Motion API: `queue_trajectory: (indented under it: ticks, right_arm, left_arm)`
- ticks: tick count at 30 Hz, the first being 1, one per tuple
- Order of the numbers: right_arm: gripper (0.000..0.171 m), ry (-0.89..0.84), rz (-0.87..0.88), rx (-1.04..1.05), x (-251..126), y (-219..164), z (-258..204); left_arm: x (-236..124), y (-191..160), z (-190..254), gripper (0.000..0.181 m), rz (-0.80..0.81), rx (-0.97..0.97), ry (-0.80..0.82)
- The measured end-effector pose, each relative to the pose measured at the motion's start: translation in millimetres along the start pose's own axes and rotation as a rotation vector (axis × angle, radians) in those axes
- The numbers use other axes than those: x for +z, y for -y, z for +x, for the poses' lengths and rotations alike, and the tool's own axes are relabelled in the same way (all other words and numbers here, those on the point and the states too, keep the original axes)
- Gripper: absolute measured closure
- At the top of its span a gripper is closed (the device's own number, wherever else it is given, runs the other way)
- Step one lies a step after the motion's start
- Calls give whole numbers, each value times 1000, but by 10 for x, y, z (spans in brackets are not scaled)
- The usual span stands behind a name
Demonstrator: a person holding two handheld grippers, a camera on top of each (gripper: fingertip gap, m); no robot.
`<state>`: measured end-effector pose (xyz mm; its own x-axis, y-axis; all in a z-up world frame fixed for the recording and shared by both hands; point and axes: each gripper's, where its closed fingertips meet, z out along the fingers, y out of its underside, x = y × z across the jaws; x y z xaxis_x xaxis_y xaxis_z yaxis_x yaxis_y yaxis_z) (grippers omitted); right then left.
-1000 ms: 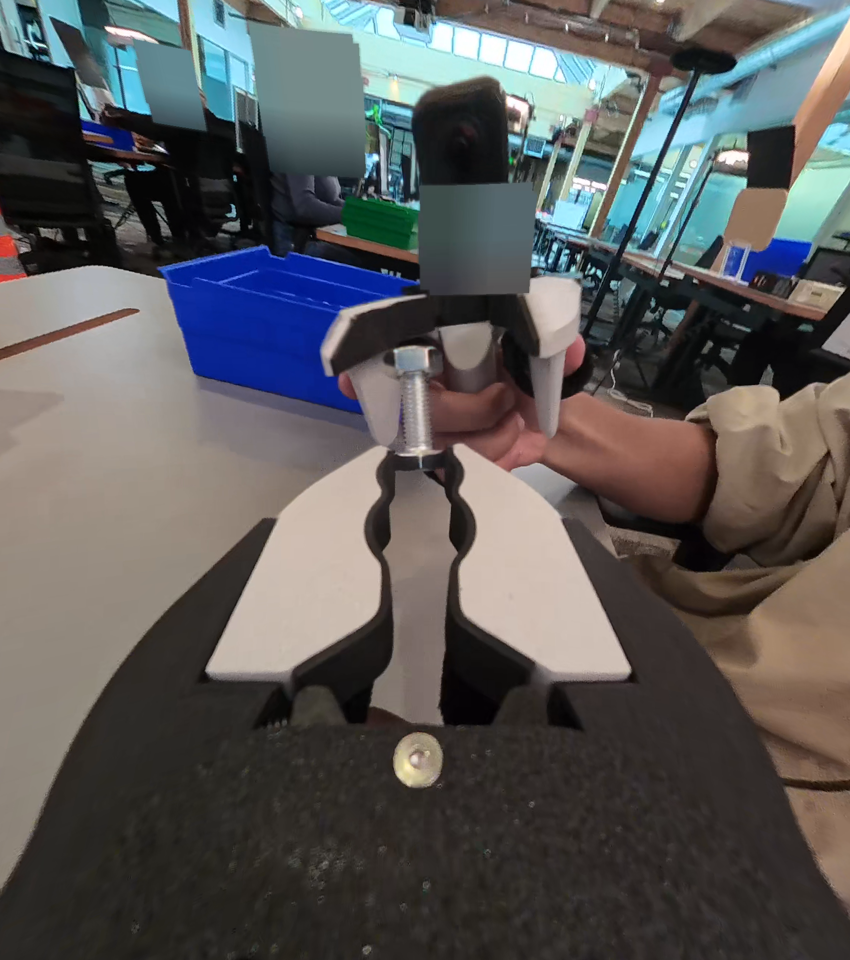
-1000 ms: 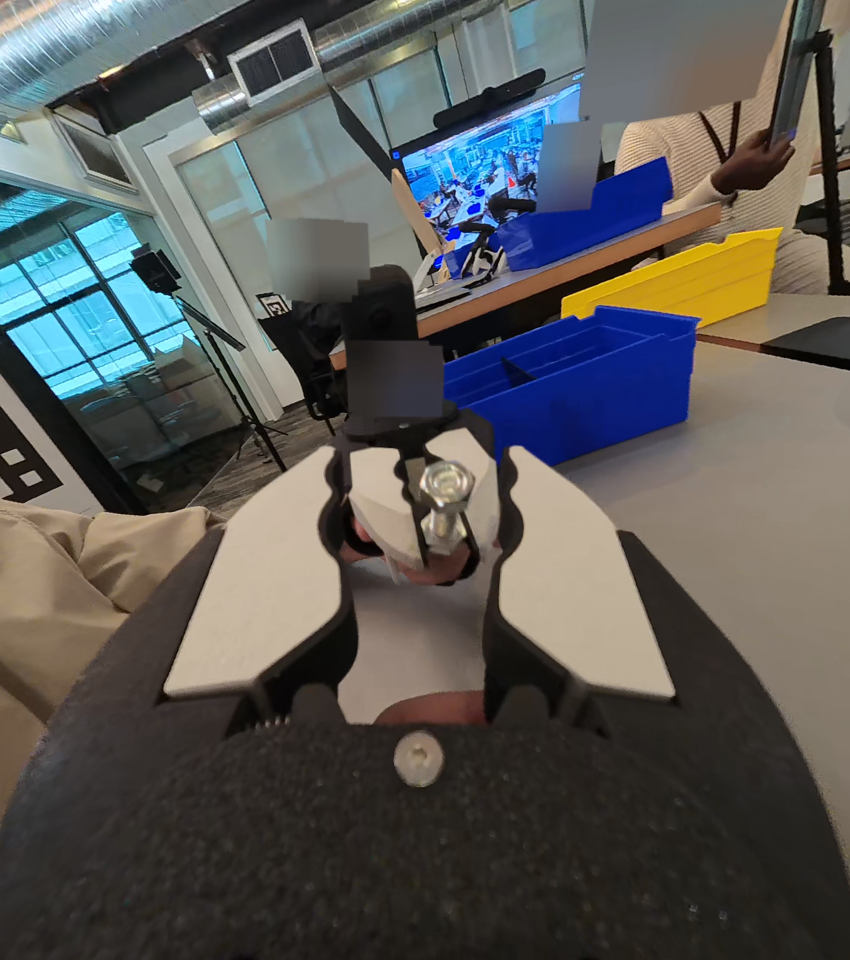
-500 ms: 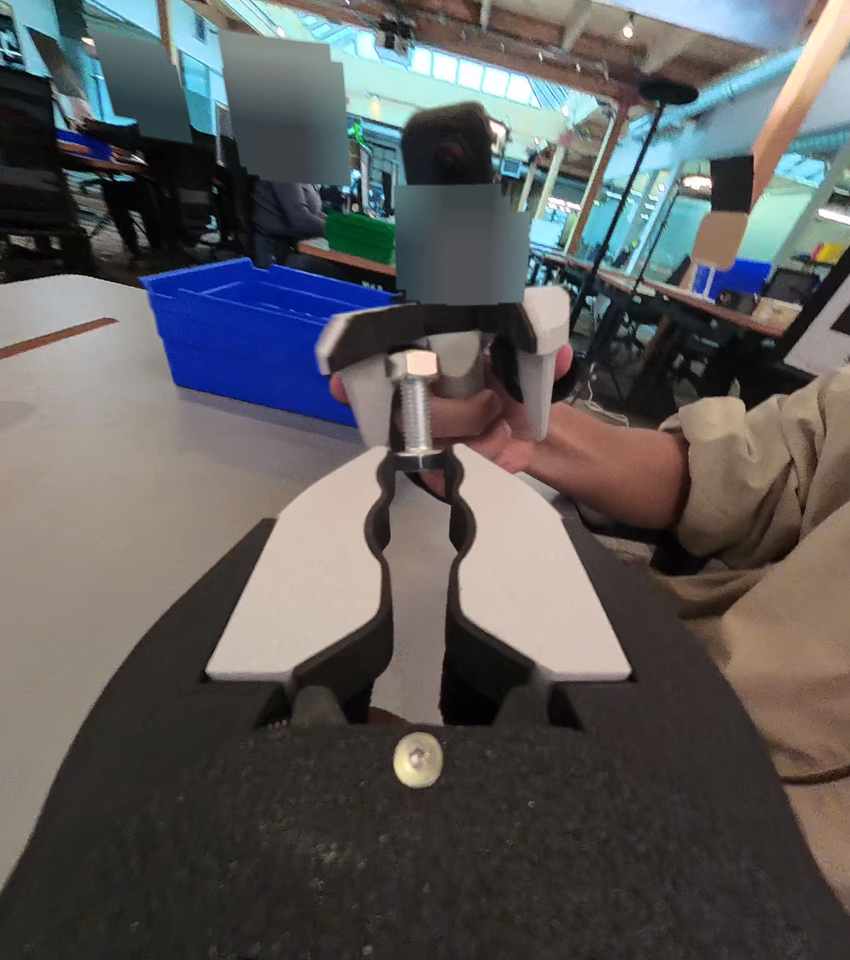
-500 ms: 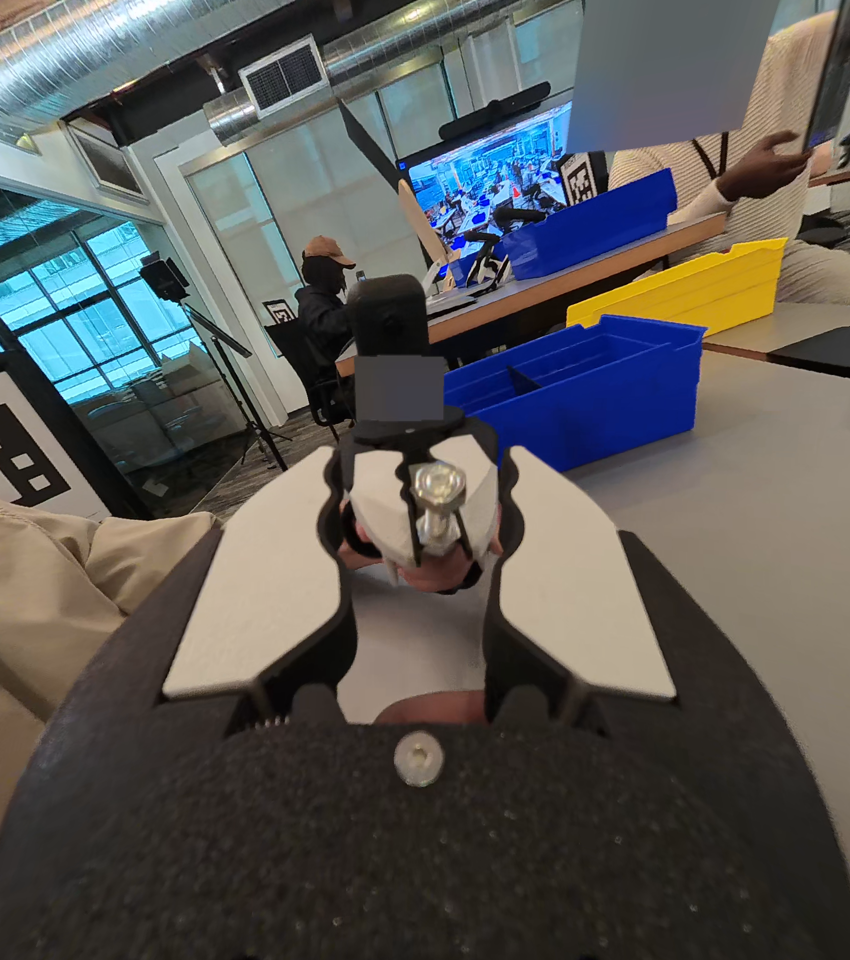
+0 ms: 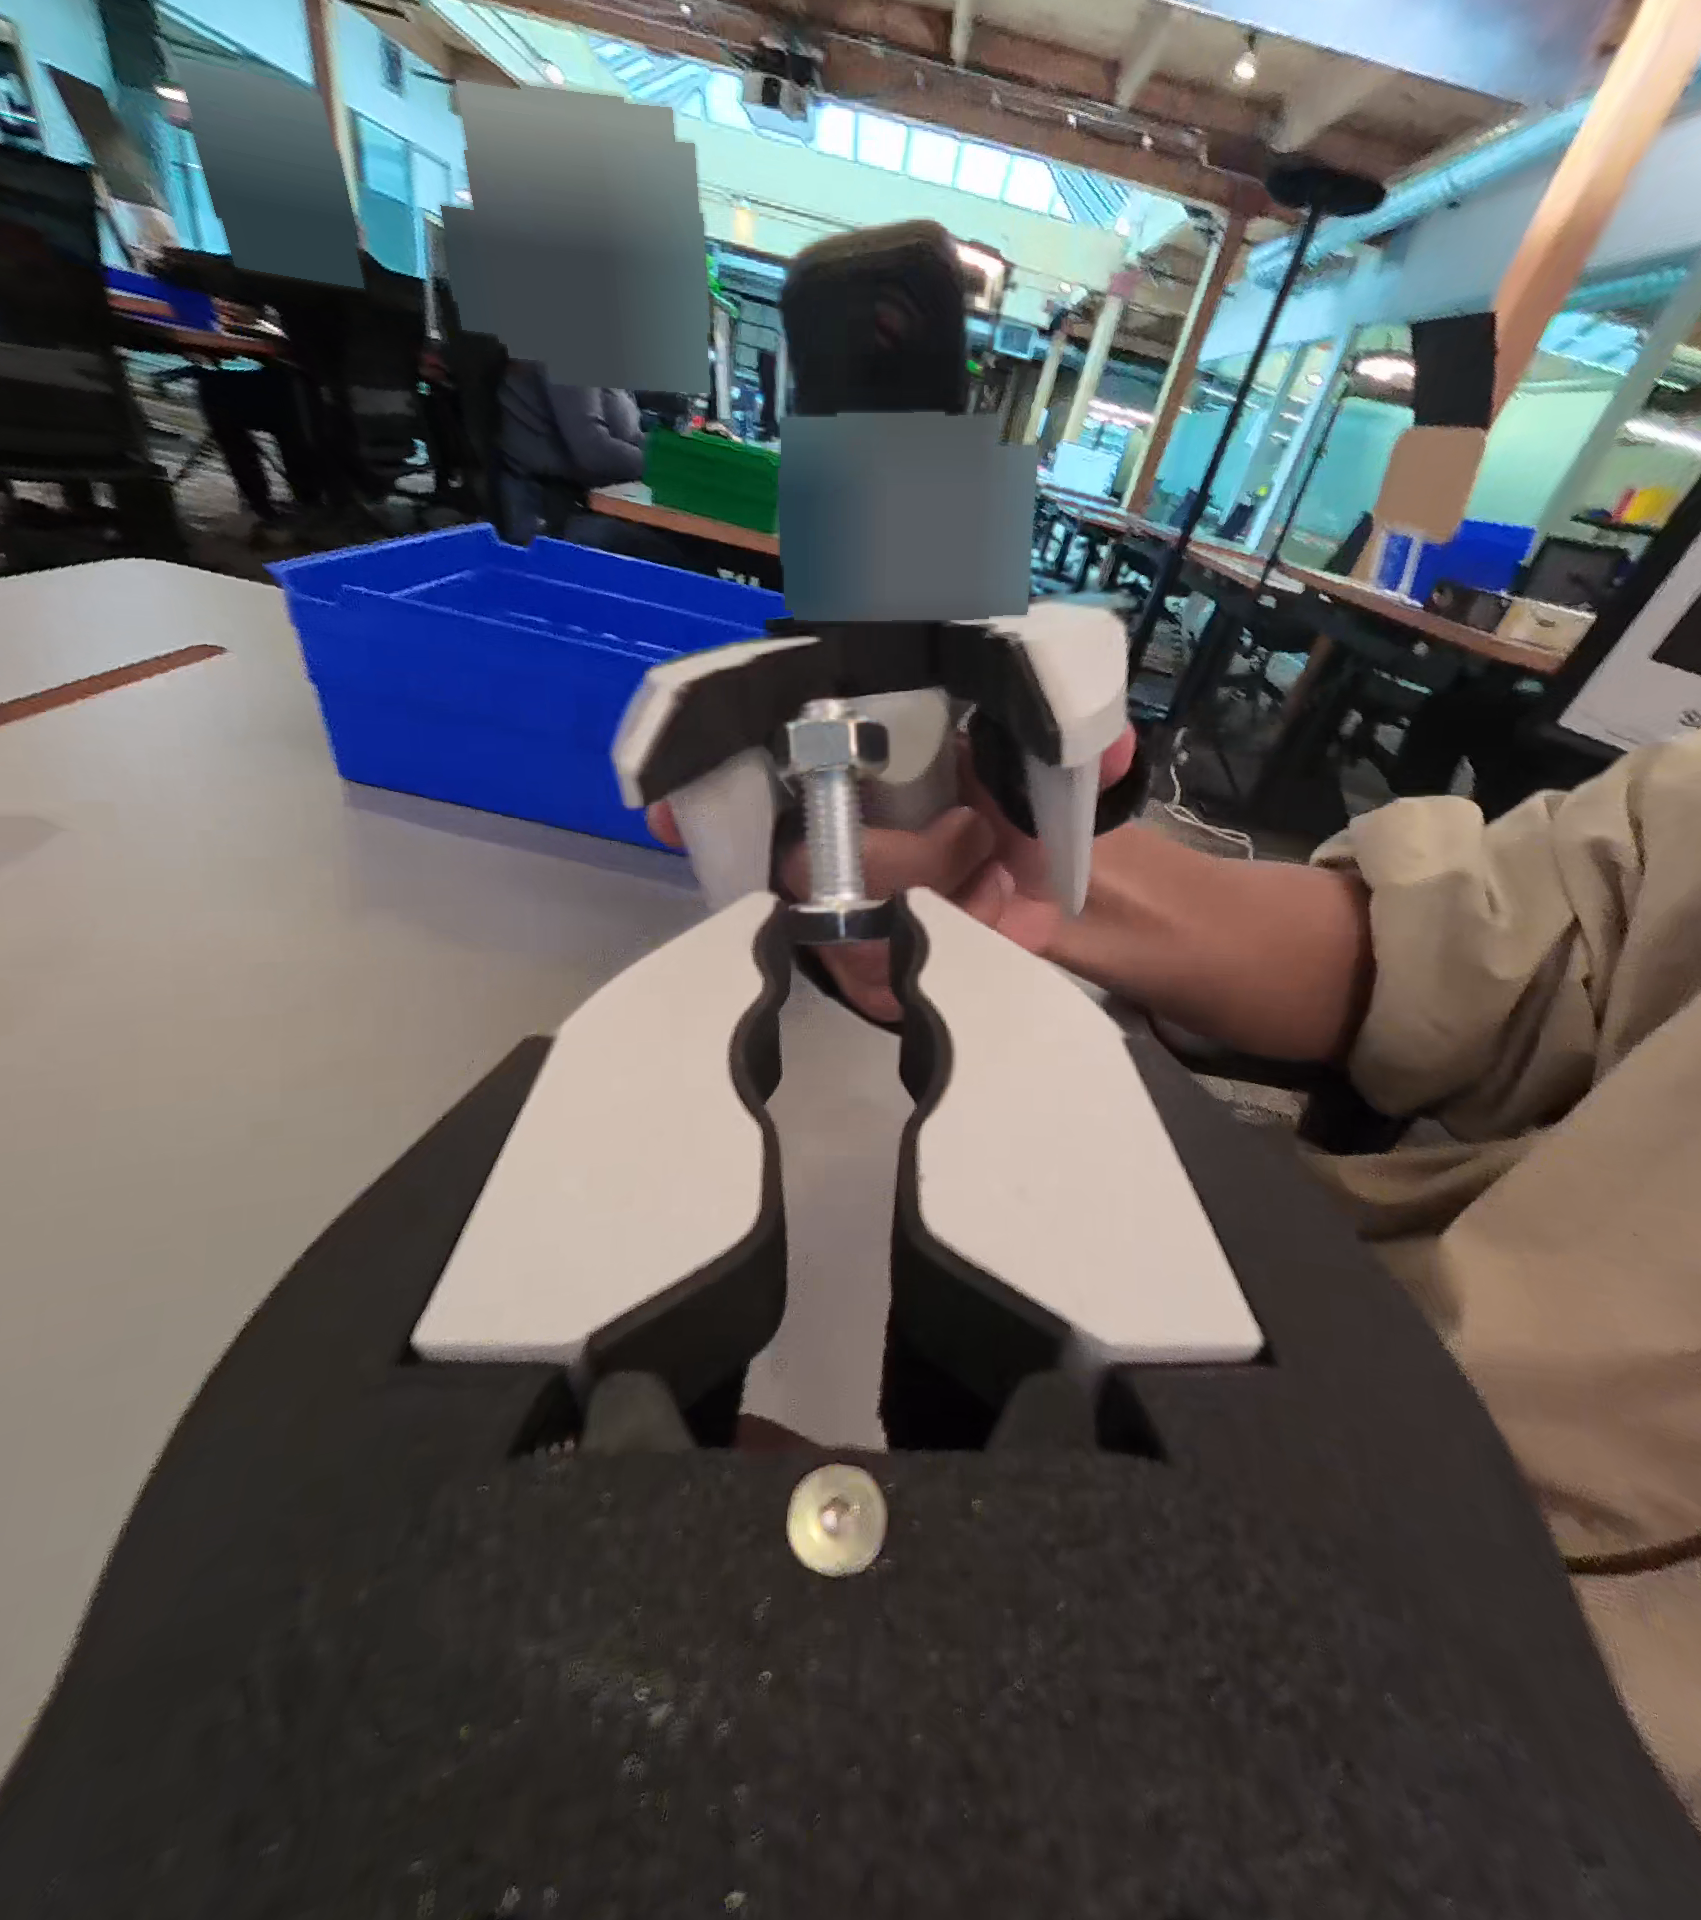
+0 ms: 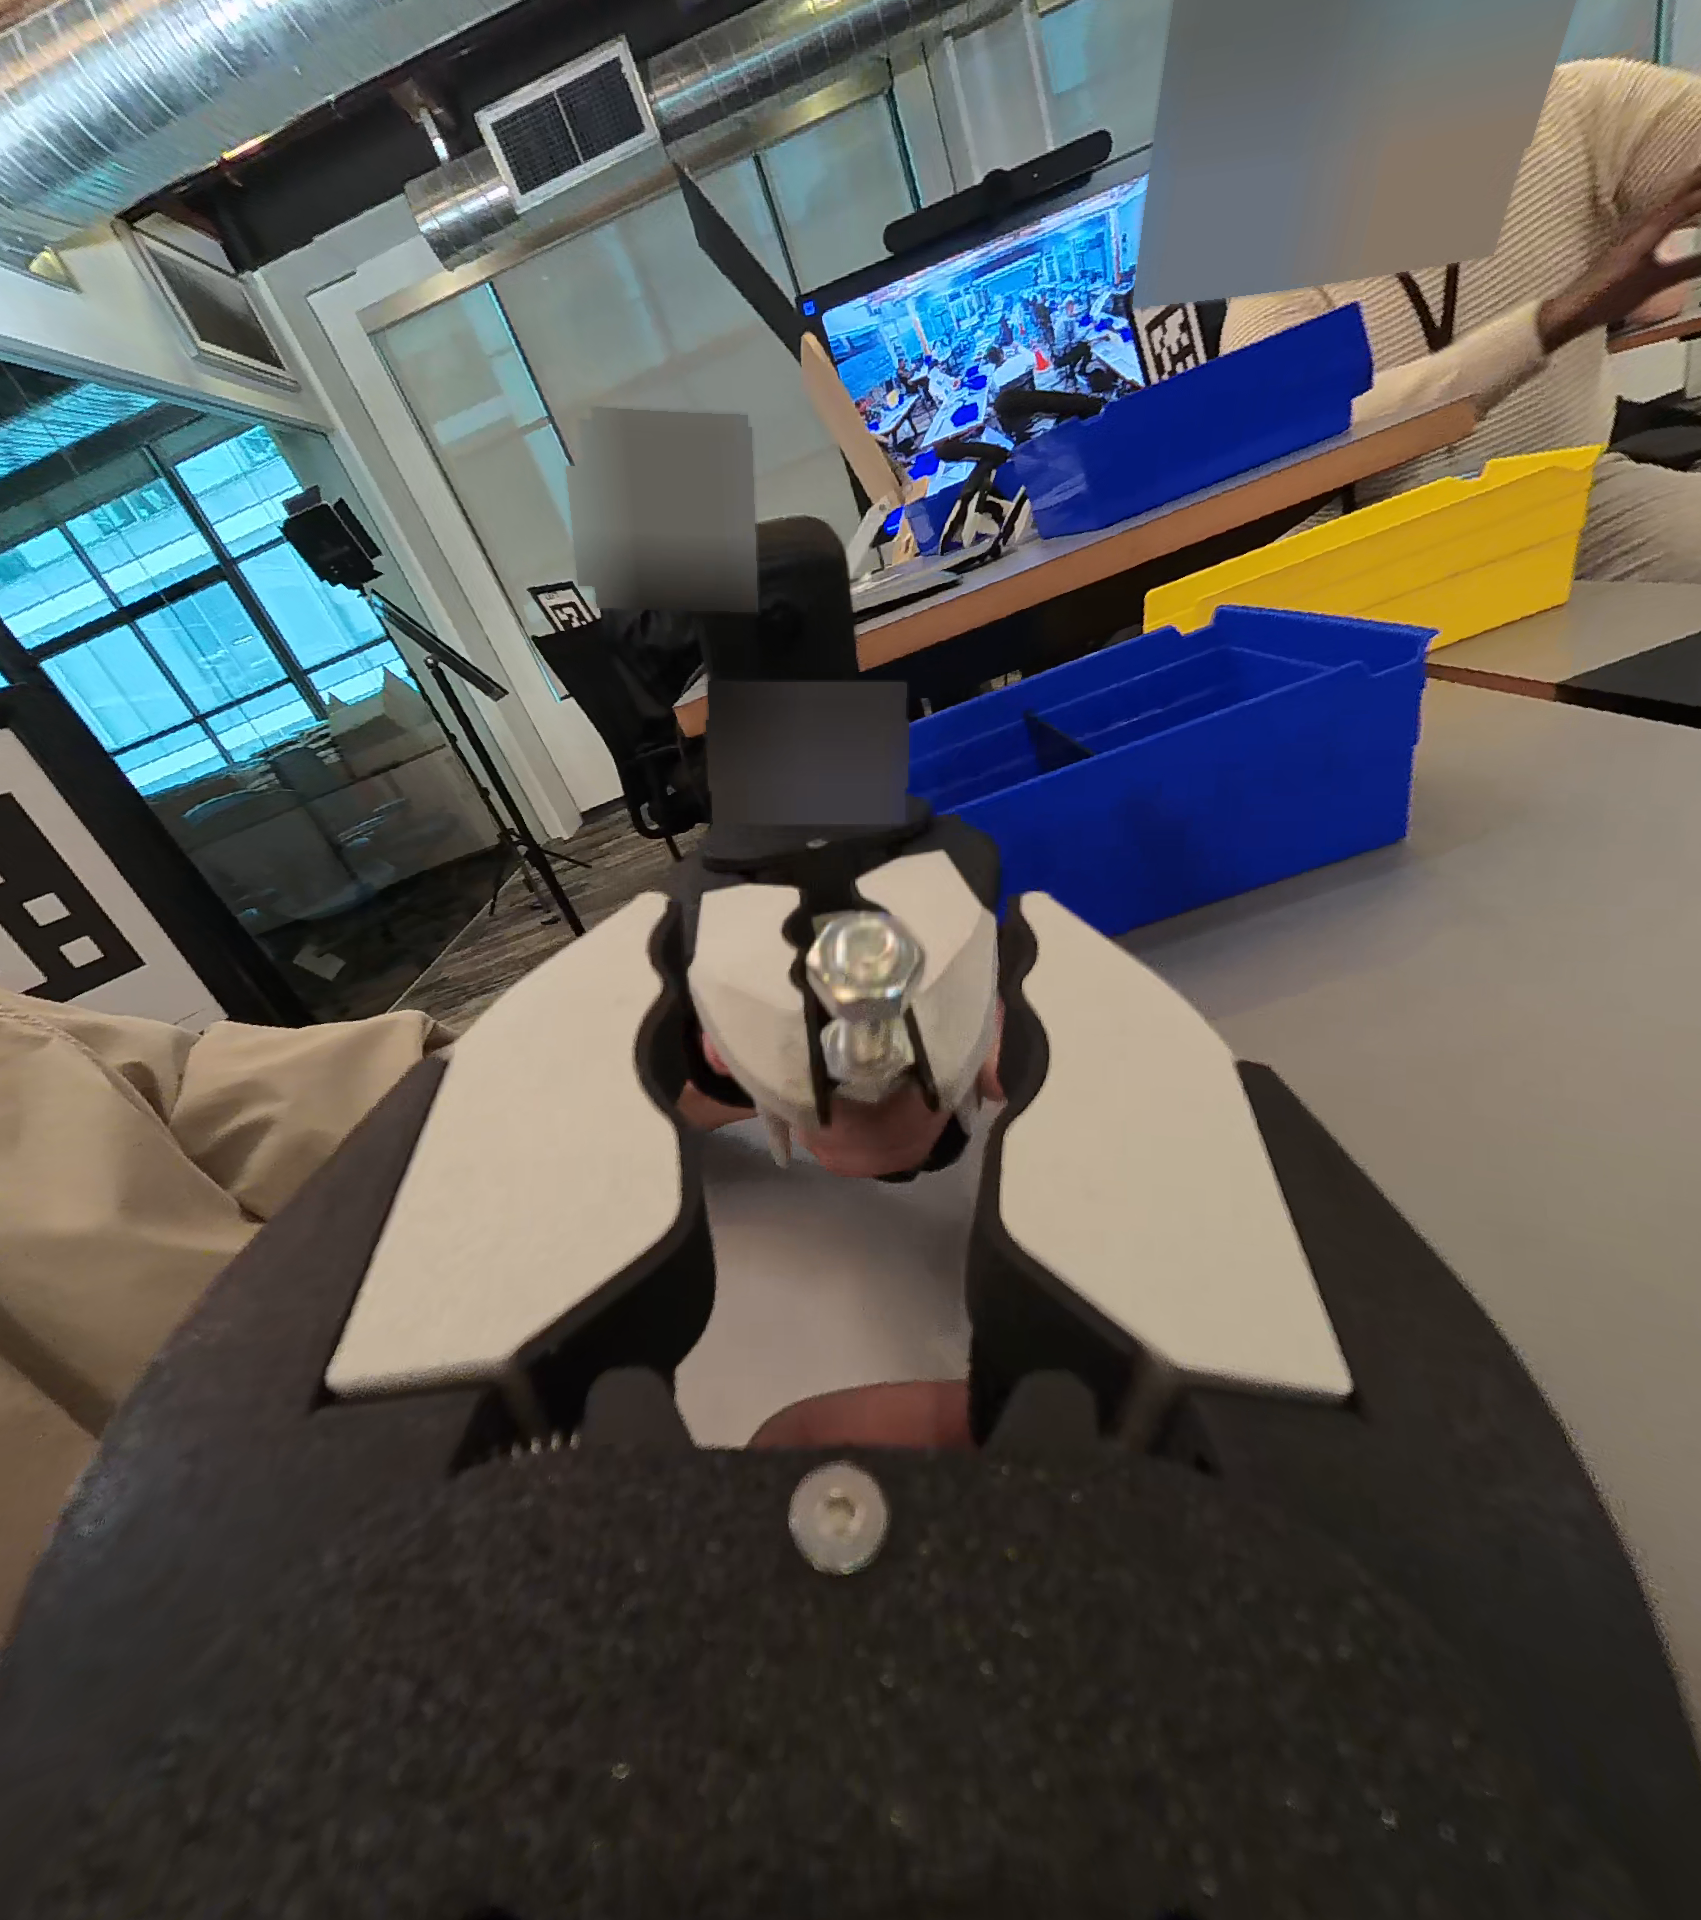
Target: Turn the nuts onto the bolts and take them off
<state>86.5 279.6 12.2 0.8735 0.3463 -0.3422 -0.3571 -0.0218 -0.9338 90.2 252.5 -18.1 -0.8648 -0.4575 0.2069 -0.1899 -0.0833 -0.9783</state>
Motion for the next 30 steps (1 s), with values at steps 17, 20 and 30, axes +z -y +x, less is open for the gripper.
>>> queue_trajectory:
  ticks: [17, 20, 30]
  right_arm:
    - [118, -49, 12, -20, -164, 131, 89]
    - [118, -48, 14, -20, -176, 145, 87]
    - [123, -148, -392, -377, -180, -358, 111]
  left_arm:
    - [-270, 122, -252, 163, 57, -34, 84]
    - [-270, 109, -260, 163, 50, -38, 85]
    - [-363, -328, -53, 164, -448, 234, 73]
